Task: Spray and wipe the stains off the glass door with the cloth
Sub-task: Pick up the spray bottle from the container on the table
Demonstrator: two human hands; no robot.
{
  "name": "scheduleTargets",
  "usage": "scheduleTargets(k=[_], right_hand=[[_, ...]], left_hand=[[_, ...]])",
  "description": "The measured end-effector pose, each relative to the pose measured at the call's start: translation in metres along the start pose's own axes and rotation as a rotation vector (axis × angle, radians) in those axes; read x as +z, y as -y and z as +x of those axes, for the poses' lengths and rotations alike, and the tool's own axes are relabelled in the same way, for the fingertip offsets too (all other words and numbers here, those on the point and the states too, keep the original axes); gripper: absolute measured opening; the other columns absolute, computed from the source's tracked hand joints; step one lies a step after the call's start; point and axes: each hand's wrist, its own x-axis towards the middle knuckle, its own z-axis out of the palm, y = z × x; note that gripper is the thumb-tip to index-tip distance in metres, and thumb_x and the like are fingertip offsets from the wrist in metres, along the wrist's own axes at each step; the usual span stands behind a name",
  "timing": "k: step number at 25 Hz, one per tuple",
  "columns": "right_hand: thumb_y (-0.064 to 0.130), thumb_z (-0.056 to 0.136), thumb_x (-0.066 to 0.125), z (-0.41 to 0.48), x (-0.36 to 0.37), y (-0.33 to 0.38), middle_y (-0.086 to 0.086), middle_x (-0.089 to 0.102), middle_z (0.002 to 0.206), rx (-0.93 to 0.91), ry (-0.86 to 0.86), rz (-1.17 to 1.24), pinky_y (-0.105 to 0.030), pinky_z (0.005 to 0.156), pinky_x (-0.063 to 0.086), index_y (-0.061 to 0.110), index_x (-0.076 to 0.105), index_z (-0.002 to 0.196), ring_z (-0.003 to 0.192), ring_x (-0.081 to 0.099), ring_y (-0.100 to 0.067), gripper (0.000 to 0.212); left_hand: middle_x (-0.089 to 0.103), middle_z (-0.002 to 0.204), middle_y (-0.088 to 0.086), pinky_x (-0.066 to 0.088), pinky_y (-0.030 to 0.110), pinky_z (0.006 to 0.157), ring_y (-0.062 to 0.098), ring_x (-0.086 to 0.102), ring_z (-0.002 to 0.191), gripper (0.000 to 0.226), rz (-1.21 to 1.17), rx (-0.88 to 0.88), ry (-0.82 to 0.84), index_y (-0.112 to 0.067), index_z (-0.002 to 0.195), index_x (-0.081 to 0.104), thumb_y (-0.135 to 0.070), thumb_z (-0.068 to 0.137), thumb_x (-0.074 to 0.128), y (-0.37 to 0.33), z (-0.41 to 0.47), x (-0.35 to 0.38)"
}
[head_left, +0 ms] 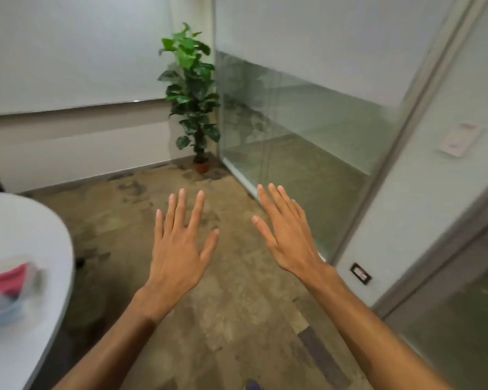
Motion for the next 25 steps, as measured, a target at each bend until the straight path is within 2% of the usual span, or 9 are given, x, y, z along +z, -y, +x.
scheduleTargets(k=[4, 7, 9, 14, 20, 22, 25], right_hand=[[0.055, 0.107, 0.030, 0.051, 0.058, 0.042, 0.002, 0.008, 0.174, -0.123, 0.149, 0.108, -0.041, 0.130, 0.008, 0.035, 0.011, 0.164, 0.160, -0.002, -0.013, 0.064], [0.053, 0.106, 0.034, 0.092, 0.107, 0.076, 0.003, 0.009, 0.173, -0.247, 0.208, 0.163, -0.040, 0.129, 0.006, 0.036, 0.013, 0.164, 0.160, -0.001, -0.012, 0.064], [0.052, 0.107, 0.035, 0.124, 0.141, 0.098, 0.002, 0.010, 0.173, -0.329, 0.260, 0.196, -0.041, 0.129, 0.008, 0.035, 0.014, 0.164, 0.160, 0.000, -0.013, 0.064], [0.061, 0.100, 0.023, 0.180, 0.206, 0.156, 0.003, 0.012, 0.173, -0.525, 0.381, 0.308, -0.039, 0.128, 0.006, 0.034, 0.015, 0.164, 0.160, 0.000, -0.011, 0.069], [0.049, 0.103, 0.041, 0.204, 0.276, 0.223, 0.001, 0.021, 0.171, -0.700, 0.556, 0.427, -0.045, 0.130, 0.017, 0.028, 0.025, 0.163, 0.160, 0.010, -0.014, 0.065], [0.045, 0.105, 0.048, 0.204, 0.298, 0.247, 0.001, 0.022, 0.171, -0.749, 0.609, 0.443, -0.045, 0.129, 0.018, 0.026, 0.028, 0.162, 0.159, 0.014, -0.016, 0.063], [0.040, 0.105, 0.053, 0.198, 0.329, 0.289, 0.001, 0.023, 0.171, -0.784, 0.695, 0.461, -0.043, 0.130, 0.018, 0.025, 0.030, 0.162, 0.158, 0.019, -0.018, 0.063]], left_hand=[[-0.012, 0.169, 0.006, -0.001, 0.052, 0.127, 0.022, -0.018, 0.155, 0.076, 0.058, -0.186, 0.019, -0.034, 0.159, -0.007, -0.058, 0.097, 0.029, 0.065, 0.000, -0.005], [-0.010, 0.169, 0.008, 0.002, 0.053, 0.127, 0.024, -0.014, 0.156, 0.082, 0.093, -0.294, -0.017, -0.030, 0.161, 0.000, -0.045, 0.097, 0.050, 0.110, 0.001, -0.009], [-0.013, 0.169, 0.006, -0.001, 0.050, 0.128, 0.022, -0.016, 0.156, 0.085, 0.094, -0.405, -0.035, -0.031, 0.160, -0.001, -0.039, 0.097, 0.055, 0.139, 0.004, -0.012], [-0.011, 0.170, 0.002, 0.005, 0.050, 0.128, 0.021, -0.012, 0.157, 0.083, 0.106, -0.649, -0.113, -0.033, 0.160, 0.000, -0.042, 0.098, 0.054, 0.199, 0.006, -0.014], [0.006, 0.170, -0.002, 0.021, 0.047, 0.126, 0.023, 0.012, 0.156, 0.078, 0.152, -0.889, -0.218, -0.032, 0.160, 0.011, -0.041, 0.097, 0.057, 0.252, -0.025, -0.029], [0.012, 0.169, -0.001, 0.019, 0.040, 0.122, 0.026, 0.024, 0.153, 0.079, 0.177, -0.975, -0.246, -0.033, 0.159, 0.013, -0.042, 0.095, 0.060, 0.269, -0.038, -0.033], [0.015, 0.169, 0.000, 0.023, 0.040, 0.122, 0.026, 0.025, 0.153, 0.078, 0.165, -1.123, -0.261, -0.029, 0.160, 0.015, -0.044, 0.096, 0.057, 0.296, -0.061, -0.040]])
